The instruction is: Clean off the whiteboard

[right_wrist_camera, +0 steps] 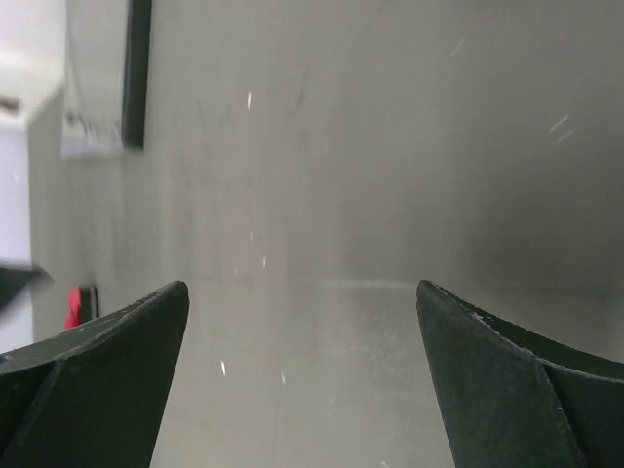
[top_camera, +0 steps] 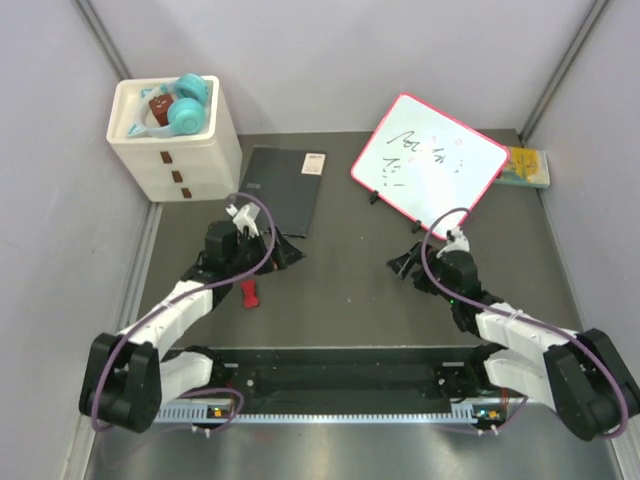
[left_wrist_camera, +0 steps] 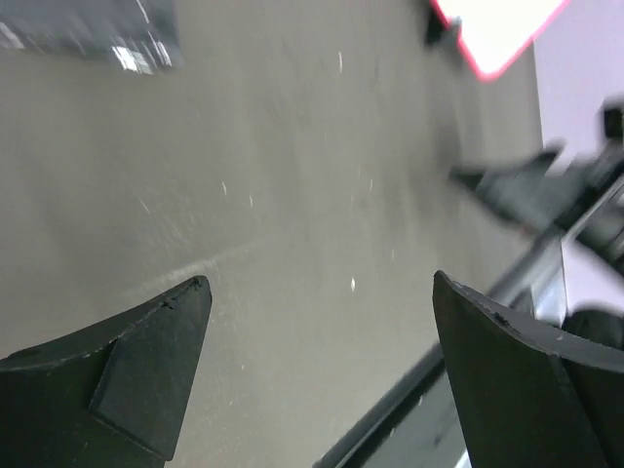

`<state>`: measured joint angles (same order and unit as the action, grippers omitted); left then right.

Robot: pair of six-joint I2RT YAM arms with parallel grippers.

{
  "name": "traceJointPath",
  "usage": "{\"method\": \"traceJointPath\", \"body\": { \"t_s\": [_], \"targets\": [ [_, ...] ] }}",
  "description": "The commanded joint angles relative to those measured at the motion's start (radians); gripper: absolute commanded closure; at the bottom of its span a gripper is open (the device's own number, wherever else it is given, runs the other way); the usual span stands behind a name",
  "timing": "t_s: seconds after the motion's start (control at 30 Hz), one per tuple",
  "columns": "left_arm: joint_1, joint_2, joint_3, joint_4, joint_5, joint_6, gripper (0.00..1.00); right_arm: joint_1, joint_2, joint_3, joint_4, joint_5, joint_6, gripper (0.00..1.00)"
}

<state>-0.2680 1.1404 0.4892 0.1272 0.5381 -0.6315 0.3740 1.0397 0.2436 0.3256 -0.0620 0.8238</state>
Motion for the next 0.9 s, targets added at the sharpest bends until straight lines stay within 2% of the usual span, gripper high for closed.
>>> {"method": "traceJointPath", "body": {
  "t_s": [0.0,0.03,0.13,0.2,0.27,0.3,0.33,0.4,0.53,0.6,0.87],
  "targets": [
    [0.055,-0.096,0.144,-0.249,-0.188,-0.013,0.01,0.101,0.049,-0.021,0.228,0.076,0.003,0.01],
    [0.102,-0.116,0.14,-0.251,-0.173,-0.026,0.01,0.101,0.054,-0.014,0.184,0.086,0.008,0.01],
    [0.189,-0.155,0.114,-0.236,-0.031,-0.021,0.01,0.101,0.059,-0.024,0.211,0.09,0.014,0.01],
    [0.197,-0.175,0.126,-0.264,-0.05,-0.002,0.01,0.101,0.051,-0.036,0.217,0.09,0.015,0.01],
    [0.197,-0.18,0.17,-0.369,-0.107,0.03,0.01,0.103,0.04,-0.046,0.233,0.093,0.023,0.01],
    [0.197,-0.177,0.193,-0.436,-0.225,0.033,0.01,0.102,0.039,-0.053,0.237,0.091,0.021,0.01],
    [0.196,-0.166,0.239,-0.545,-0.278,0.041,0.01,0.101,0.039,-0.055,0.24,0.09,0.024,0.01],
    [0.197,-0.137,0.278,-0.657,-0.44,0.039,0.01,0.101,0.052,-0.052,0.247,0.082,0.029,0.01],
    [0.194,-0.061,0.347,-0.834,-0.624,0.05,0.01,0.101,0.092,-0.035,0.257,0.065,0.028,0.01],
    [0.194,-0.015,0.361,-0.891,-0.633,0.053,0.01,0.101,0.109,-0.024,0.259,0.03,0.023,0.01],
    [0.124,0.108,0.348,-0.896,-0.636,0.033,0.01,0.101,0.117,-0.024,0.27,0.016,0.02,0.01]
  ]
}}
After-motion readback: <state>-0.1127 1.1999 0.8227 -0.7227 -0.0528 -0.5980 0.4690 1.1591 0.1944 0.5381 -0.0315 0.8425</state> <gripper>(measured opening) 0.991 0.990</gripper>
